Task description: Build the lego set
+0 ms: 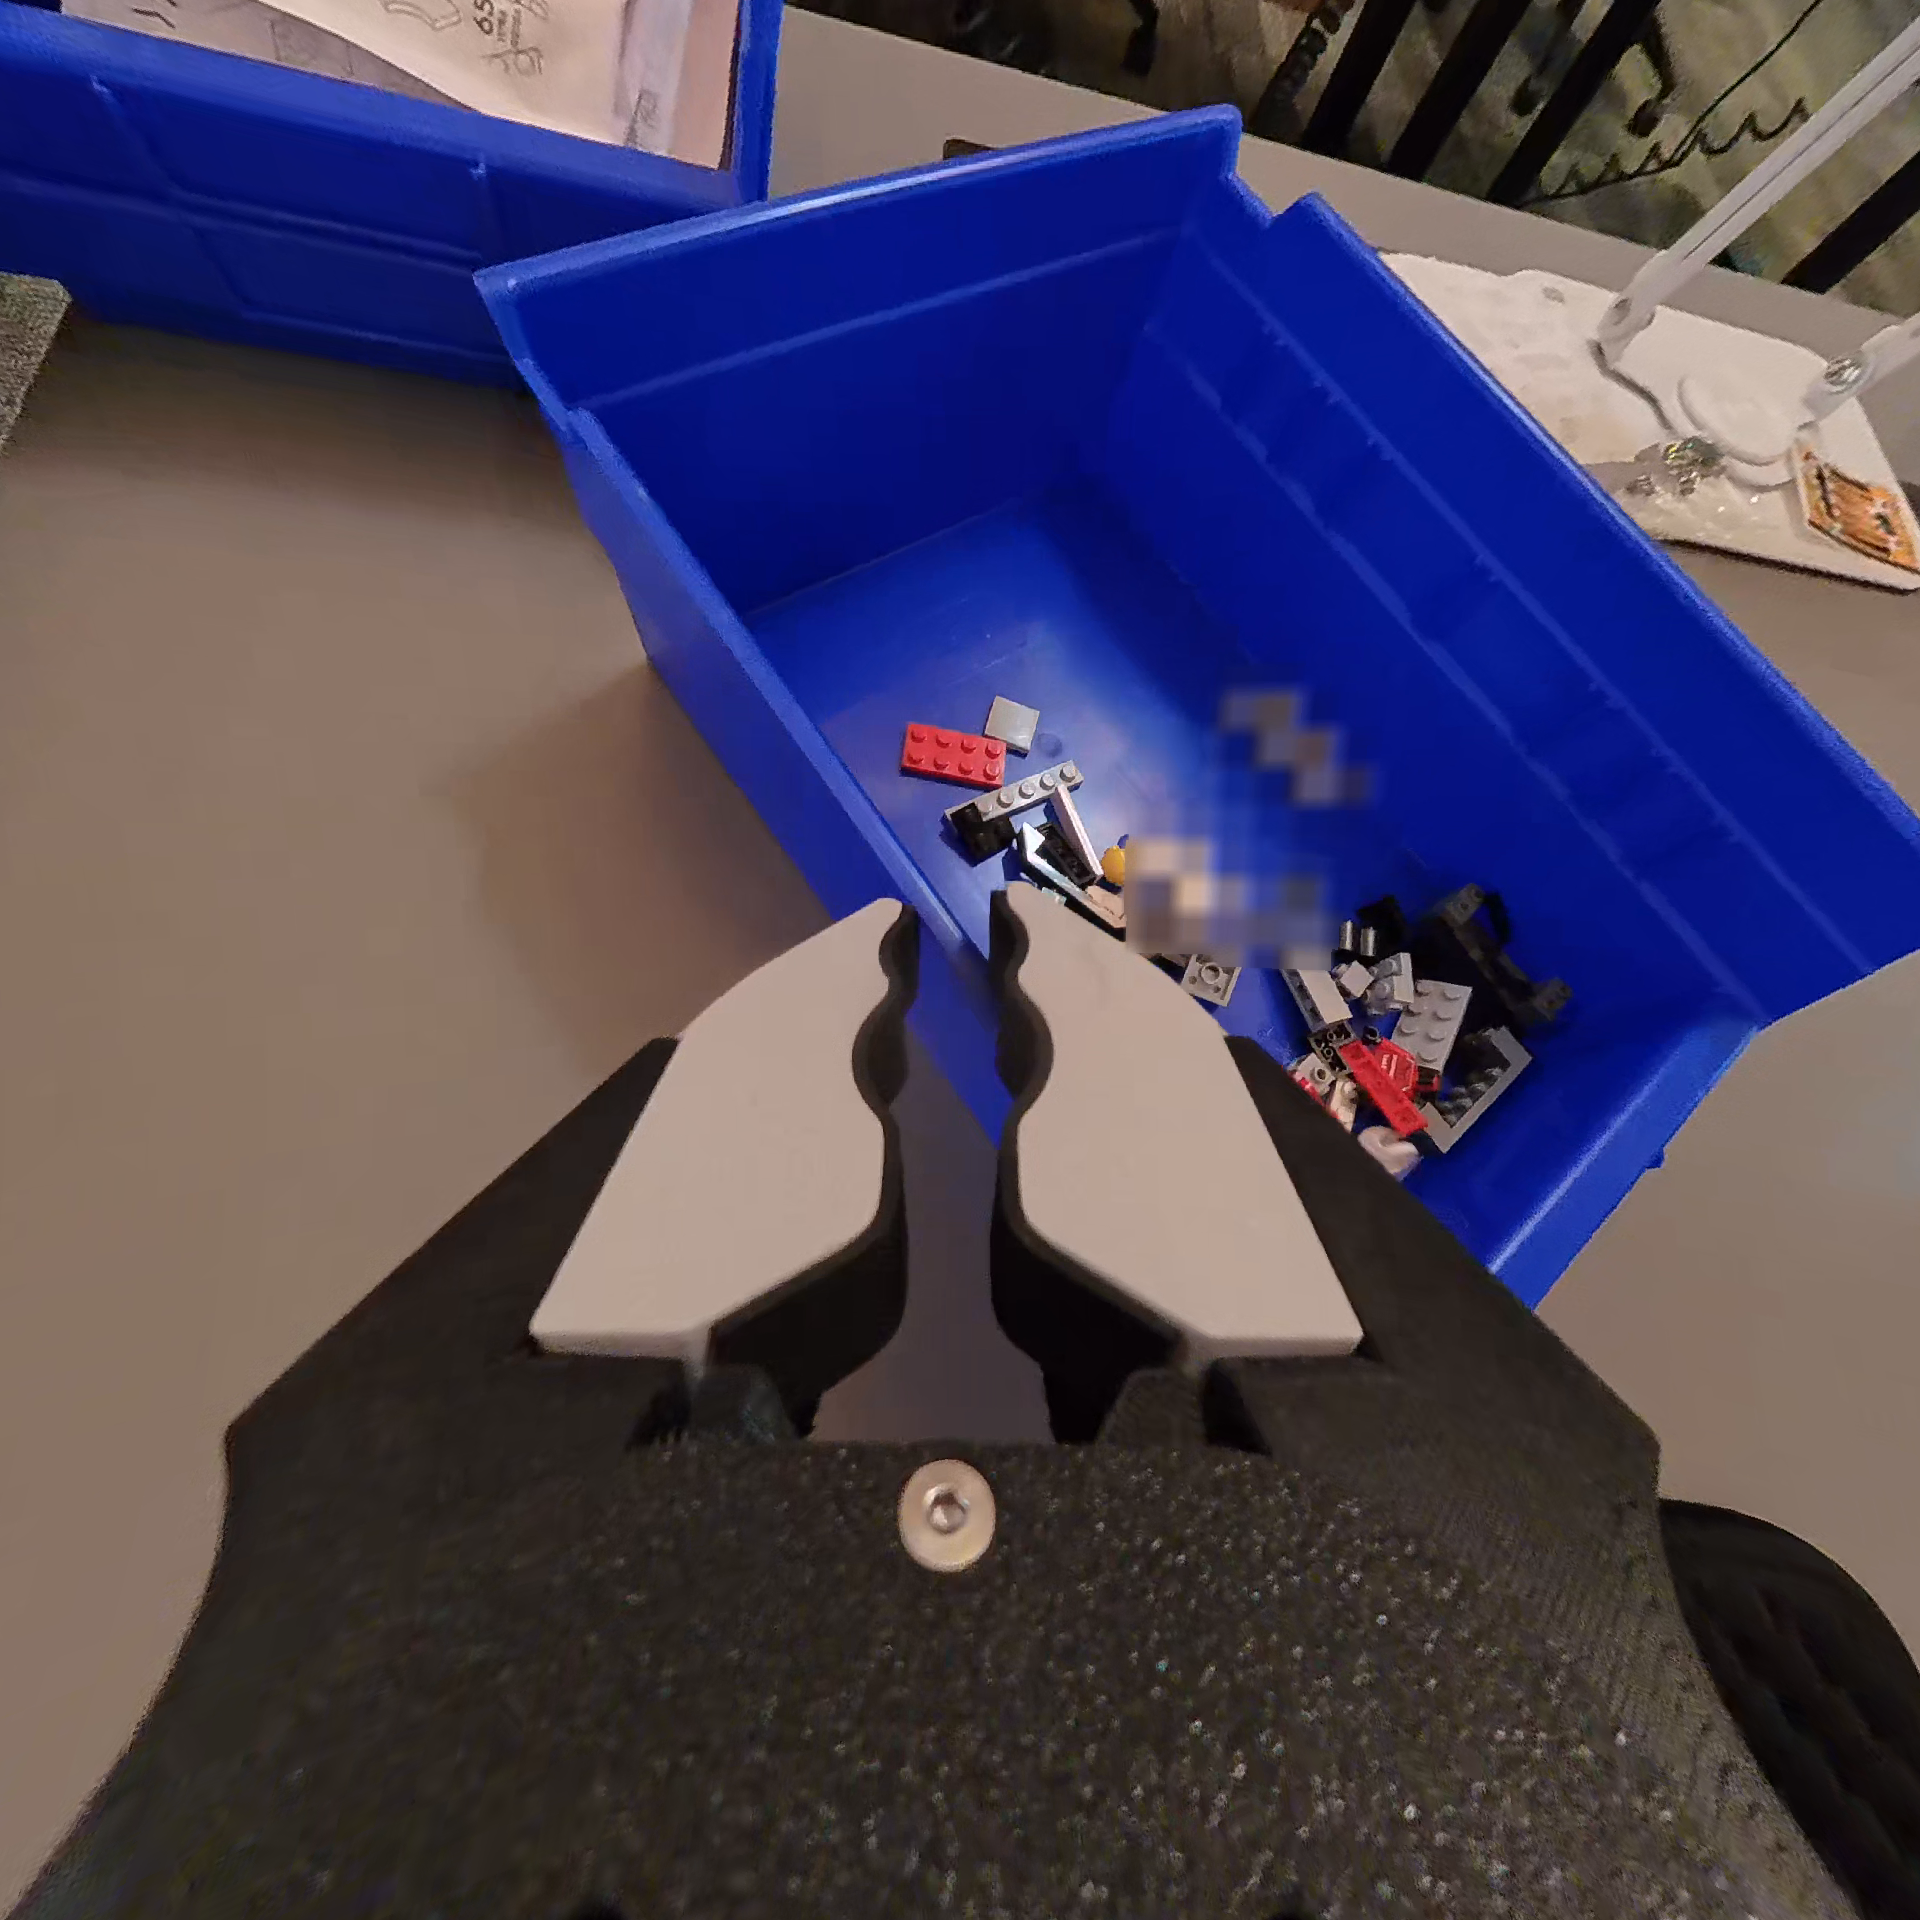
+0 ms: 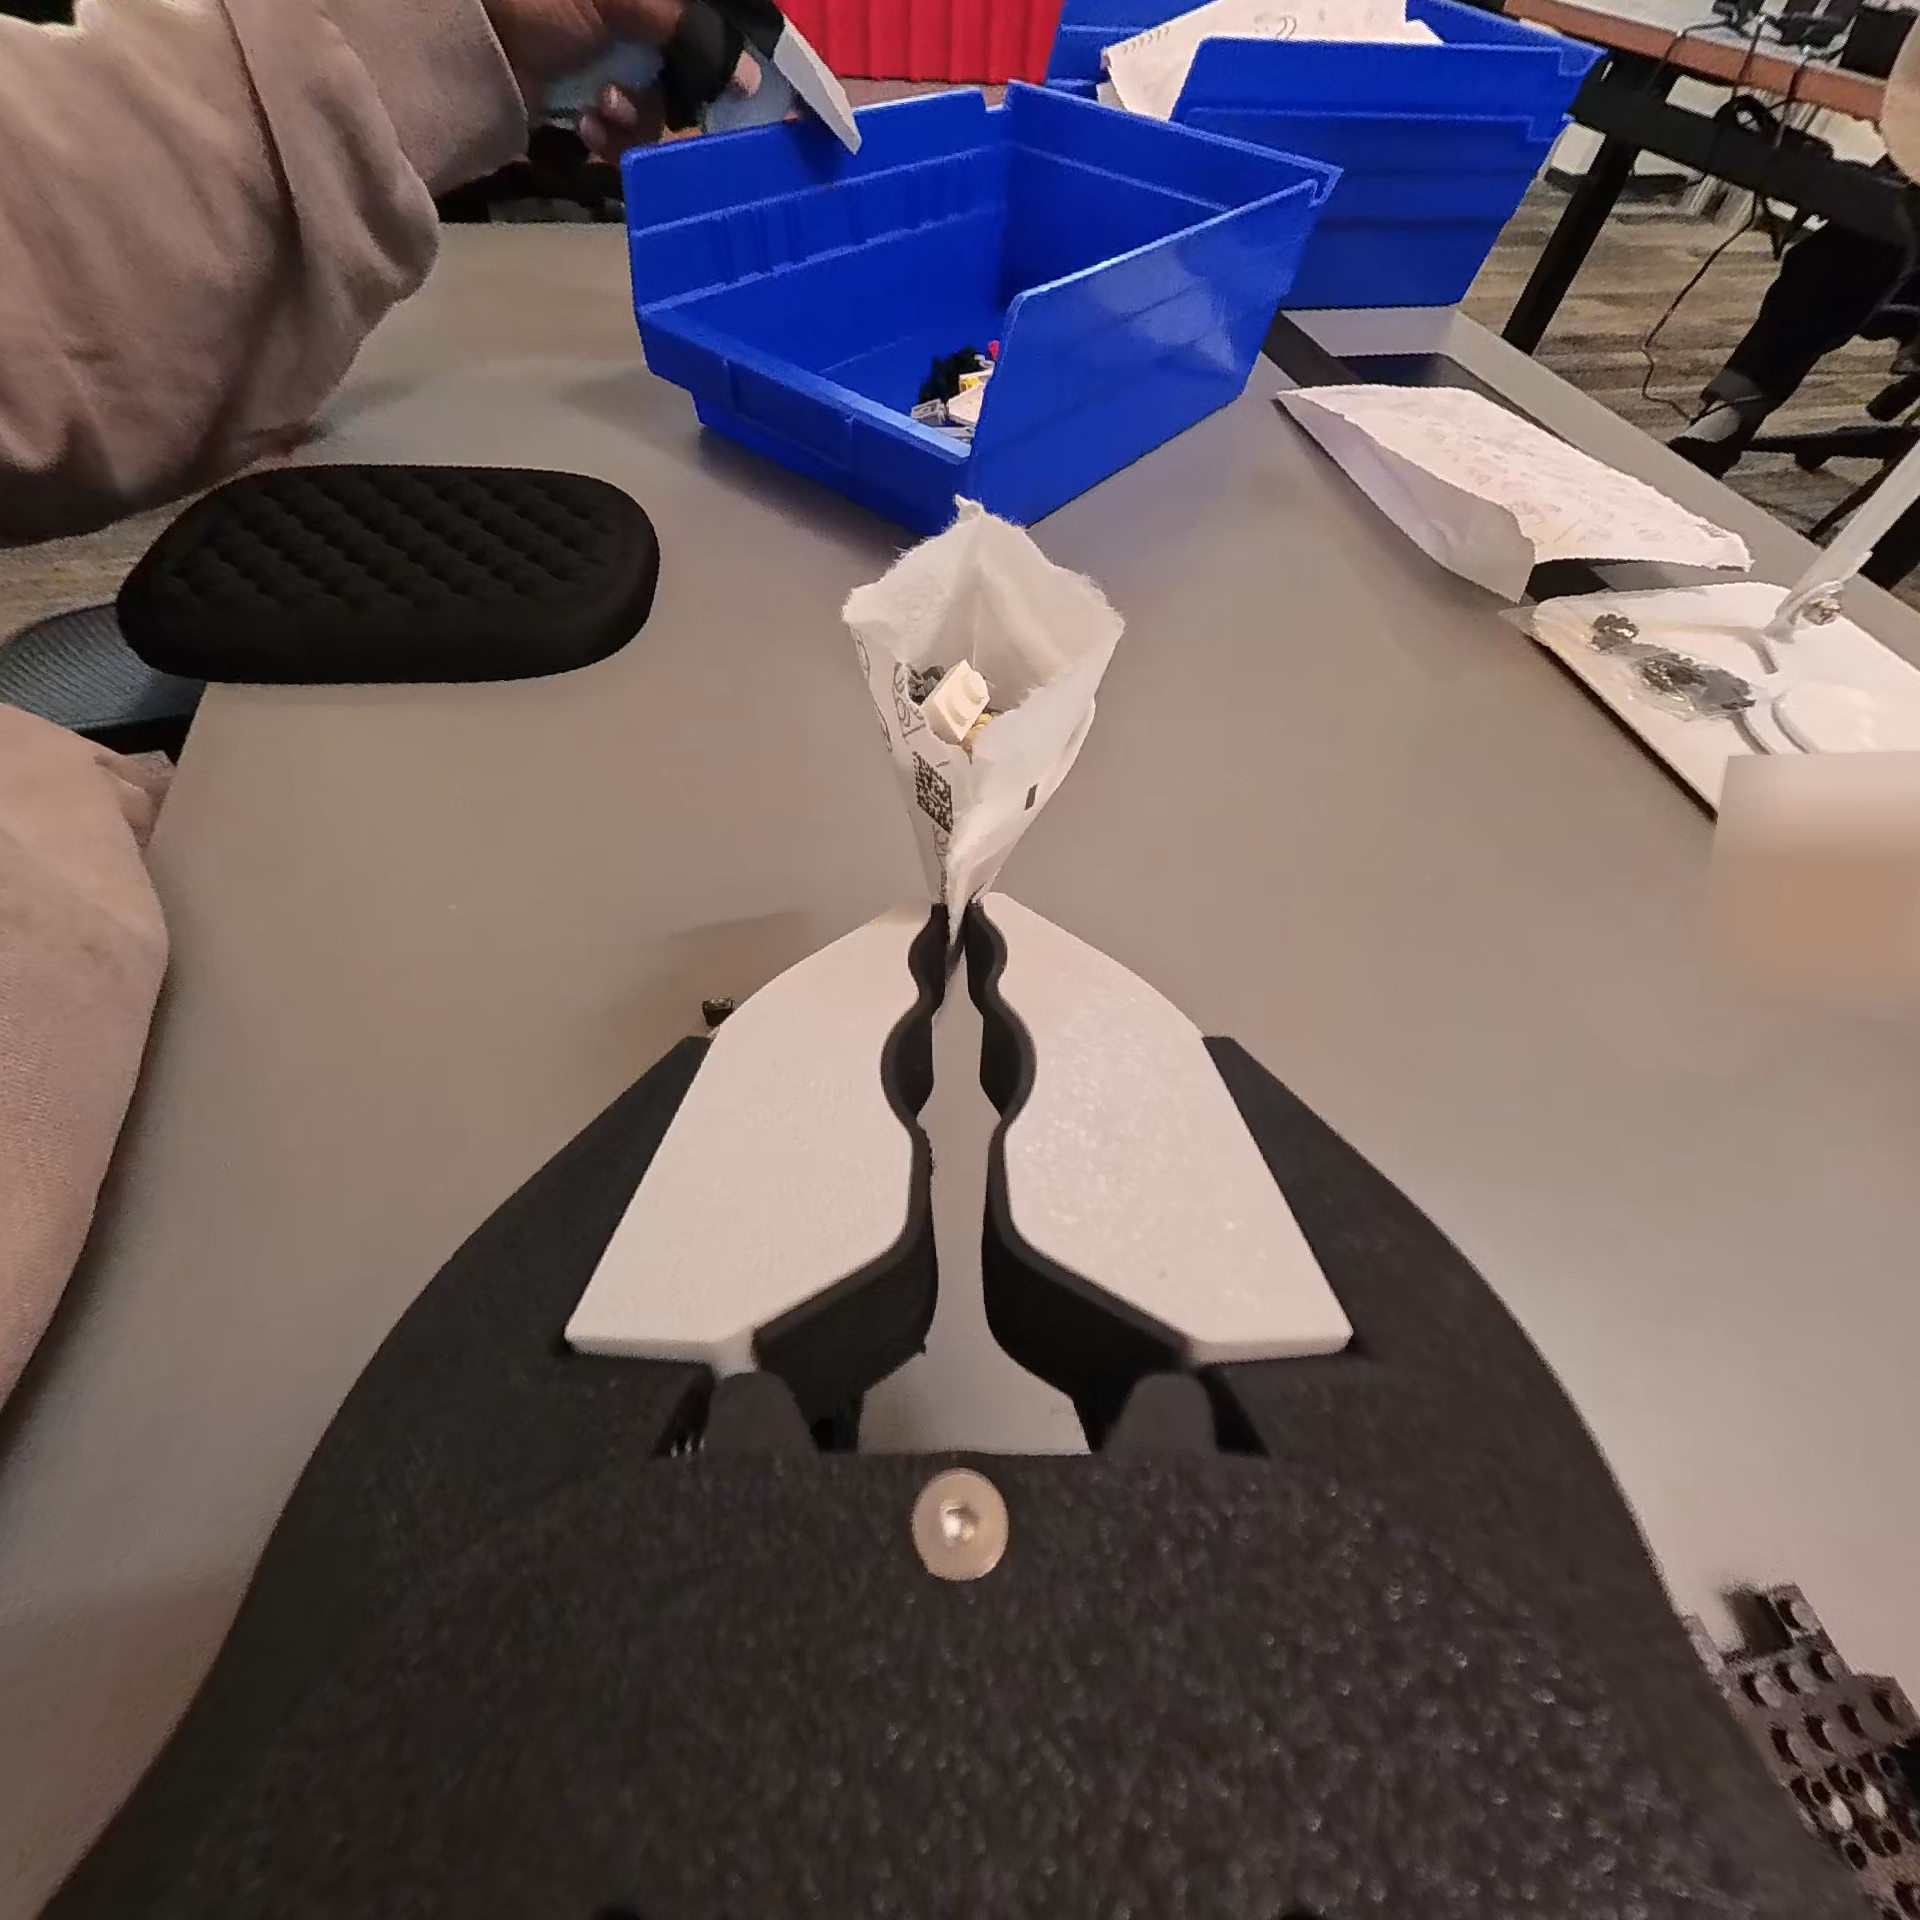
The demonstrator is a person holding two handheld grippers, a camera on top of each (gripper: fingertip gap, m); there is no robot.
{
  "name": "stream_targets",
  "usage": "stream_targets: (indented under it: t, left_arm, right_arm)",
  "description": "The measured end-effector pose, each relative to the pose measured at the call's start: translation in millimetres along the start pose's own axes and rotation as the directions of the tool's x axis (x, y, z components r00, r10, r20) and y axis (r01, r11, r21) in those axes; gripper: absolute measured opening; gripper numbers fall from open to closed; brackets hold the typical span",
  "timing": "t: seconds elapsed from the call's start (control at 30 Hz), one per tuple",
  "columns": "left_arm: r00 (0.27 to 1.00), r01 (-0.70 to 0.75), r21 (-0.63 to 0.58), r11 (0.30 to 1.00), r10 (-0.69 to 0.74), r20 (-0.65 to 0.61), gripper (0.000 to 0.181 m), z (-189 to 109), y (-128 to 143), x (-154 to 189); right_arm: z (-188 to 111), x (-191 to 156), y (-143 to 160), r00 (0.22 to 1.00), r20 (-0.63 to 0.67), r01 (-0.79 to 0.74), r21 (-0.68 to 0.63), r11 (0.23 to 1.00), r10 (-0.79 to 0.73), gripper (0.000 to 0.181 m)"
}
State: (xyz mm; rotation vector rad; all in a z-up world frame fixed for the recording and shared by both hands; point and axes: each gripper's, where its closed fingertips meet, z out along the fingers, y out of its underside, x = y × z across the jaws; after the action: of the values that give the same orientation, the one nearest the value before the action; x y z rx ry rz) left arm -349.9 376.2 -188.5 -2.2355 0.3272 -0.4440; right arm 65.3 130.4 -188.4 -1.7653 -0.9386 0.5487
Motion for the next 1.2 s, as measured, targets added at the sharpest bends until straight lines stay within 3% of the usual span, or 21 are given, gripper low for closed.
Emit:
stream_targets:
  t: [0.17, 0.3, 0.43, 0.47, 0.53, 0.8, 0.9, 0.97, 1.03, 1.07, 1.13, 1.2]
  left_arm:
    - [1.000, 0.003, 0.130, 0.992, -0.005, 0.013, 0.016, -15.5, -26.2, -7.8]
    - [0.997, -0.045, 0.072, 0.996, 0.040, 0.064, 0.020, -22.9, -29.9, -9.0]
    - [0.995, -0.054, -0.121, 0.991, 0.063, 0.072, 0.039, -8.9, -4.5, -8.1]
    - [0.997, -0.043, -0.140, 0.989, 0.052, 0.058, 0.037, -4.1, -0.6, -7.4]
    - [0.999, -0.042, -0.142, 0.989, 0.045, 0.015, 0.015, 0.2, 0.4, -3.7]
    - [0.991, -0.046, -0.133, 0.990, 0.062, 0.119, 0.013, -2.7, -6.8, -25.7]
    - [0.953, -0.142, -0.013, 0.990, 0.141, 0.267, 0.020, -30.9, -34.4, -23.5]
    - [0.939, -0.268, 0.107, 0.957, 0.235, 0.251, 0.022, -53.9, -60.0, 20.2]
    - [0.948, -0.310, 0.220, 0.925, 0.318, -0.001, 0.023, -62.8, -65.4, 106.0]
    - [0.914, -0.325, 0.261, 0.909, 0.373, -0.160, 0.024, -65.7, -58.7, 155.4]
    - [0.747, -0.389, 0.328, 0.861, 0.503, -0.435, 0.027, -69.8, -26.5, 249.9]
    - [0.561, -0.479, 0.370, 0.796, 0.602, -0.568, 0.030, -64.7, 17.4, 315.6]
  right_arm:
    - [0.1, 0.5, 0.8, 1.000, -0.003, -0.007, -0.001, 1.000, 0.007, 0.003]
    - [0.4, 0.3, 1.3, 1.000, -0.003, -0.005, -0.002, 1.000, 0.005, 0.003]
    - [-0.9, -0.3, 0.7, 1.000, -0.003, -0.006, 0.005, 1.000, 0.006, 0.003]
    - [-1.1, -0.4, 0.9, 1.000, -0.003, -0.004, 0.004, 1.000, 0.004, 0.003]
    - [-2.1, -0.5, 0.8, 1.000, -0.005, -0.001, 0.005, 1.000, 0.001, 0.003]
    - [-7.6, 1.5, -1.5, 1.000, -0.020, -0.003, 0.020, 1.000, 0.004, 0.003]
    - [-7.4, 0.7, -0.8, 1.000, -0.021, -0.003, 0.015, 1.000, 0.003, 0.003]
    - [-6.2, -0.2, 0.6, 1.000, -0.015, -0.009, 0.012, 1.000, 0.009, 0.003]
    - [-3.8, -1.1, 2.9, 1.000, -0.010, -0.012, 0.003, 1.000, 0.012, 0.003]
    - [-2.6, -2.1, 3.5, 1.000, -0.005, -0.012, -0.001, 1.000, 0.012, 0.003]
    - [-0.2, -5.5, 3.5, 1.000, 0.013, -0.014, -0.003, 1.000, 0.014, 0.003]
    - [2.3, -12.3, 1.2, 0.998, 0.056, -0.027, 0.007, 1.000, 0.027, 0.003]
